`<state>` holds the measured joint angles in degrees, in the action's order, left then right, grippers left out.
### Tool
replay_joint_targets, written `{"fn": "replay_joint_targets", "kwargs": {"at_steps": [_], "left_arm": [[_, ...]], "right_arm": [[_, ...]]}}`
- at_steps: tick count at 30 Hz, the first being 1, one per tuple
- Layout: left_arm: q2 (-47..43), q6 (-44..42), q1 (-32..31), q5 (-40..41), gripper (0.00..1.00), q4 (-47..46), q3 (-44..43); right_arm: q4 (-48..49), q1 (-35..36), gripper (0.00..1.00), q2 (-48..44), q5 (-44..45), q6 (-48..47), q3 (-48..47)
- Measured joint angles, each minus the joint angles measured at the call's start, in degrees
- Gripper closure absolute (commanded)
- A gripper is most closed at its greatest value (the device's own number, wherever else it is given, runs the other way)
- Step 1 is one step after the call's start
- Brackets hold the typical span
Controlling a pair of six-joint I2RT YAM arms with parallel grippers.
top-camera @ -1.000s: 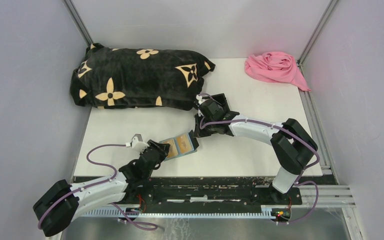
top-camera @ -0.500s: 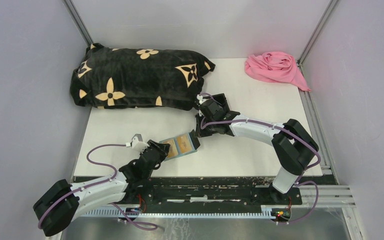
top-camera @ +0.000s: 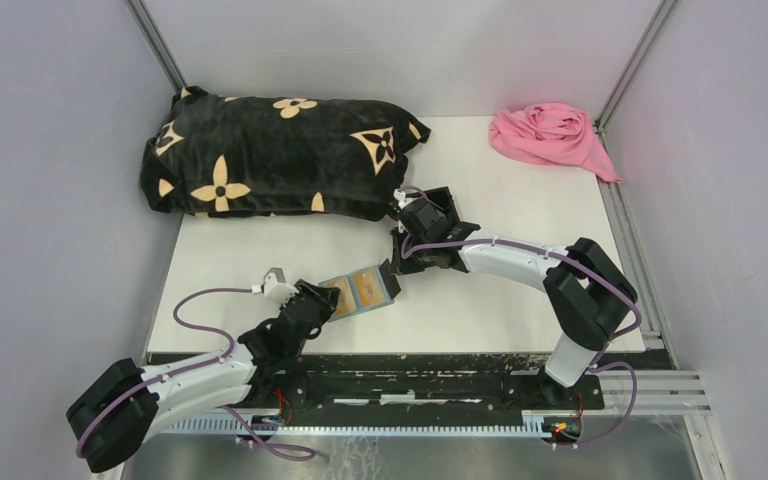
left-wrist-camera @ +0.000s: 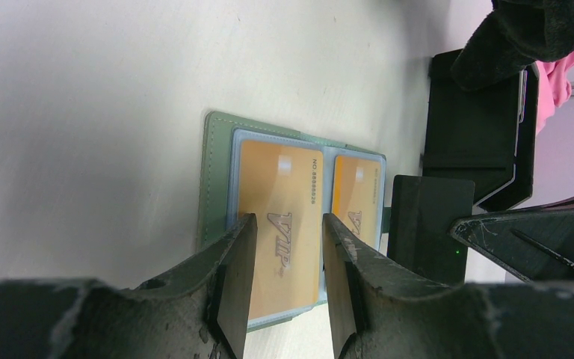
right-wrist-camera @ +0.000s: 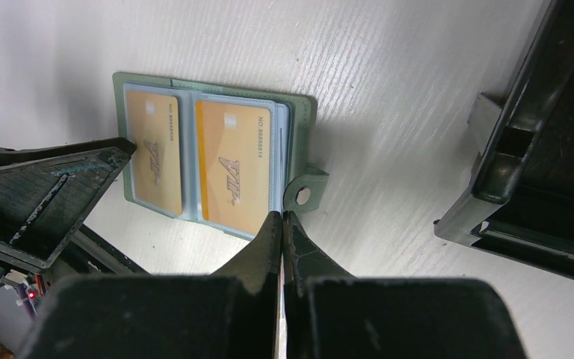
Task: Put the credit cards into the card holder
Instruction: Turn over the card slot in the card holder.
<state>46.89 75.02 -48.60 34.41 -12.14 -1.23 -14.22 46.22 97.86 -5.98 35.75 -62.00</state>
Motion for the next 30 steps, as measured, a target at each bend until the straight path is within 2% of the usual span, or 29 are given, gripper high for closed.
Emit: {"fn": "replay_joint_targets", "kwargs": {"at_steps": [30], "left_arm": [[0.09,0.02,0.0,0.0,0.55,-0.02,0.0]], "right_arm": [[3.1,0.0,0.99,0.39,-0.94,1.51,0.98]]}}
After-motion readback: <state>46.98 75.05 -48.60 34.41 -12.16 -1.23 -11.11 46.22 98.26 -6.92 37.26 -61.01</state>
